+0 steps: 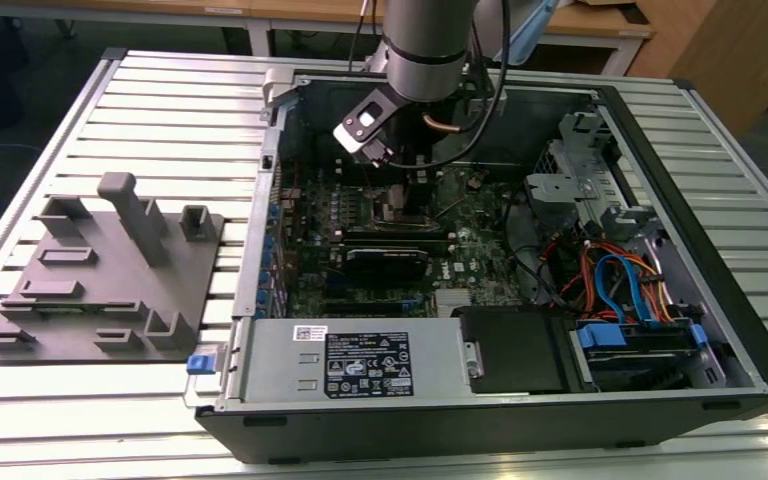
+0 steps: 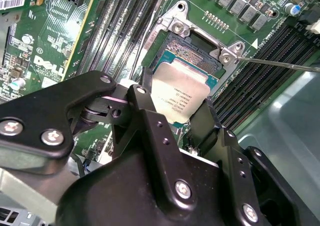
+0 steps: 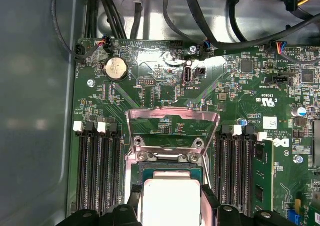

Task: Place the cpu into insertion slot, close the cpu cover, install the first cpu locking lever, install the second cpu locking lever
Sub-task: 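Place the cpu into insertion slot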

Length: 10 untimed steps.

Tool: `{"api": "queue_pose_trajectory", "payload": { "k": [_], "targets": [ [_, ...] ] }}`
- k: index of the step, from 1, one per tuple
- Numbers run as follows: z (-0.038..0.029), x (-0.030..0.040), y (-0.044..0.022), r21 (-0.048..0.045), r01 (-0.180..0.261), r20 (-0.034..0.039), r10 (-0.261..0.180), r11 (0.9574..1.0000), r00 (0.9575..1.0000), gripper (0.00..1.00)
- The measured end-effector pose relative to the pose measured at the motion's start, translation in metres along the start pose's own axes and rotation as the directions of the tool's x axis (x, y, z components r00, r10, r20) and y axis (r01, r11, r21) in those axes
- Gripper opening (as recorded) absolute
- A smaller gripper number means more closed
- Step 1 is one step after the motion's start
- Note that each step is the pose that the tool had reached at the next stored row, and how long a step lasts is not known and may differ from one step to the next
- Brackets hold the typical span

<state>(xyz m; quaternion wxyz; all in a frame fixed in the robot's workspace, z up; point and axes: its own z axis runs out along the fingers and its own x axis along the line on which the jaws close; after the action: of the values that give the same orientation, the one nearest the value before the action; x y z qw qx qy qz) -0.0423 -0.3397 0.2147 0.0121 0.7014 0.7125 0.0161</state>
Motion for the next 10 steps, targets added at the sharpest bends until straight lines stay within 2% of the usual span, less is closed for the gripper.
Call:
{"api": "queue_pose_trajectory", "payload": {
  "k": [7, 10],
  "targets": [
    [0.0002, 0.0000, 0.0000, 0.0000, 0.000, 0.0008, 0.000, 1.0000, 1.0000, 0.54],
    [0.0019, 0.0000, -0.0001, -0.0001, 0.000, 0.0054, 0.000, 1.0000, 1.0000, 0.54]
  ]
}}
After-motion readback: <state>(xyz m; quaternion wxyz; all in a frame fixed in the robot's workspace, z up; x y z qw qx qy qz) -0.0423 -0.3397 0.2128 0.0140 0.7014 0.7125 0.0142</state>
